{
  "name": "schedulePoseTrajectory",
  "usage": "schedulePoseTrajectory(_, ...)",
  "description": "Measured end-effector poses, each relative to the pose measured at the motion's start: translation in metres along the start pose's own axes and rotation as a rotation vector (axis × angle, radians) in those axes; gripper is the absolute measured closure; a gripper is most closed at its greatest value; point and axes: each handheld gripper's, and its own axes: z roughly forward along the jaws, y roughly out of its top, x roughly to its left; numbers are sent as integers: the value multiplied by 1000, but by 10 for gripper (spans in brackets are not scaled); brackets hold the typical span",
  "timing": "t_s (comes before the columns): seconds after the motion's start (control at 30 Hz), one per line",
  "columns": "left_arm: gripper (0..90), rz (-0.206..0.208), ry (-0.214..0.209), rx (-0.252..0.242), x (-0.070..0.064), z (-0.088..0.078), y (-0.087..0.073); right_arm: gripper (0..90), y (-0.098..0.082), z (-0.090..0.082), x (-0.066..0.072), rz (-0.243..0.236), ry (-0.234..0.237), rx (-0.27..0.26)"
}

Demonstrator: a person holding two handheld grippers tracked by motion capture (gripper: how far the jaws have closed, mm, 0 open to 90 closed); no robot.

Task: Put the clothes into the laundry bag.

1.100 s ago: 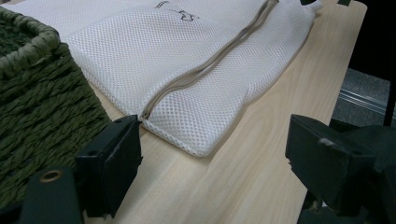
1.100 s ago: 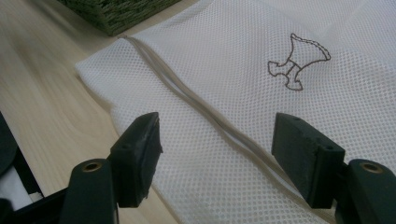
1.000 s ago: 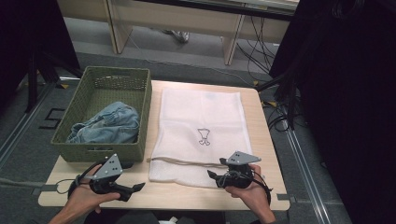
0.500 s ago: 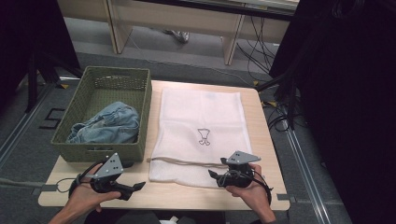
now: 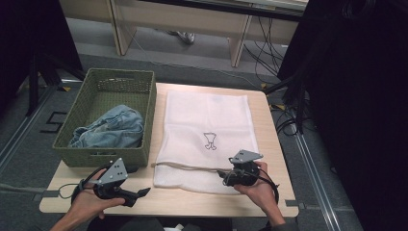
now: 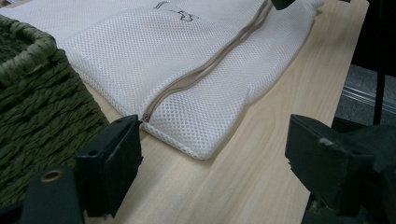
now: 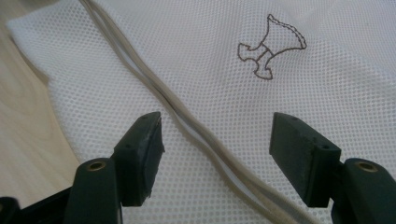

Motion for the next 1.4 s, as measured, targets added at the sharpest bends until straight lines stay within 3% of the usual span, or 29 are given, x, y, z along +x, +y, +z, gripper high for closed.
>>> schedulePoseTrajectory(0.13, 179, 4, -5, 3, 1, 1, -1, 398, 6, 13, -5, -87, -4, 40)
schedulePoseTrajectory(0.27, 179, -5, -6, 3, 0, 1, -1, 430, 9, 24, -5, -113, -17, 71)
schedulePoseTrajectory(0.3, 179, 0, 1, 14, 1, 1, -1, 486, 11, 31, -5, -145, 5, 108)
schedulePoseTrajectory(0.4, 179, 23, -7, 6, 2, 1, 0, 548, 15, 39, -6, -200, 17, 129)
schedulePoseTrajectory(0.47, 179, 28, -4, 14, 2, 1, 0, 560, 15, 40, -4, -191, 25, 141)
schedulePoseTrajectory(0.5, 179, 1, -7, 14, 0, 2, -1, 576, 16, 42, -4, -198, 31, 148)
schedulePoseTrajectory(0.53, 180, -3, -2, 8, -1, 1, -1, 592, 17, 43, -5, -214, 44, 166)
schedulePoseTrajectory(0.57, 180, 10, -4, 8, -1, 1, -1, 595, 19, 46, -7, -264, 41, 171)
schedulePoseTrajectory(0.6, 182, -4, -7, 7, 0, 1, -1, 607, 20, 49, -6, -279, 24, 212)
schedulePoseTrajectory(0.63, 182, -4, -7, 7, 0, 1, -1, 607, 20, 49, -6, -279, 24, 212)
schedulePoseTrajectory(0.67, 182, 18, -1, 18, 1, 2, -1, 618, 20, 53, -7, -299, 61, 204)
schedulePoseTrajectory(0.73, 182, 9, 5, 18, 0, 1, -2, 618, 20, 54, -5, -299, 62, 214)
schedulePoseTrajectory(0.8, 182, -5, -8, 18, 0, 1, -1, 618, 22, 60, -4, -358, 67, 236)
schedulePoseTrajectory(0.87, 182, 17, -9, 19, 2, 1, -1, 614, 23, 62, -3, -359, 70, 244)
schedulePoseTrajectory(0.9, 182, 1, -3, 16, 0, 2, -1, 614, 23, 62, -3, -359, 70, 244)
schedulePoseTrajectory(0.97, 182, 10, 3, 20, 1, 1, -1, 600, 26, 66, -5, -383, 73, 236)
schedulePoseTrajectory(1.03, 183, 9, -4, 18, 1, 1, -1, 597, 27, 67, -4, -377, 72, 242)
schedulePoseTrajectory(1.07, 182, 0, 3, 15, 1, 2, -1, 597, 29, 69, -6, -407, 71, 231)
schedulePoseTrajectory(1.1, 182, 4, 0, 18, 1, 2, -1, 597, 29, 69, -4, -382, 63, 251)
schedulePoseTrajectory(1.27, 182, -2, -4, 10, 0, 2, 0, 593, 31, 73, -6, -361, 49, 239)
schedulePoseTrajectory(1.33, 182, 9, -2, 21, 1, 2, -1, 592, 31, 74, -8, -359, 41, 237)
schedulePoseTrajectory(1.37, 182, 10, -1, 22, 0, 1, -1, 605, 32, 76, -11, -394, 42, 223)
schedulePoseTrajectory(1.4, 182, -3, -7, 21, 0, 2, -1, 624, 31, 76, -11, -357, 54, 233)
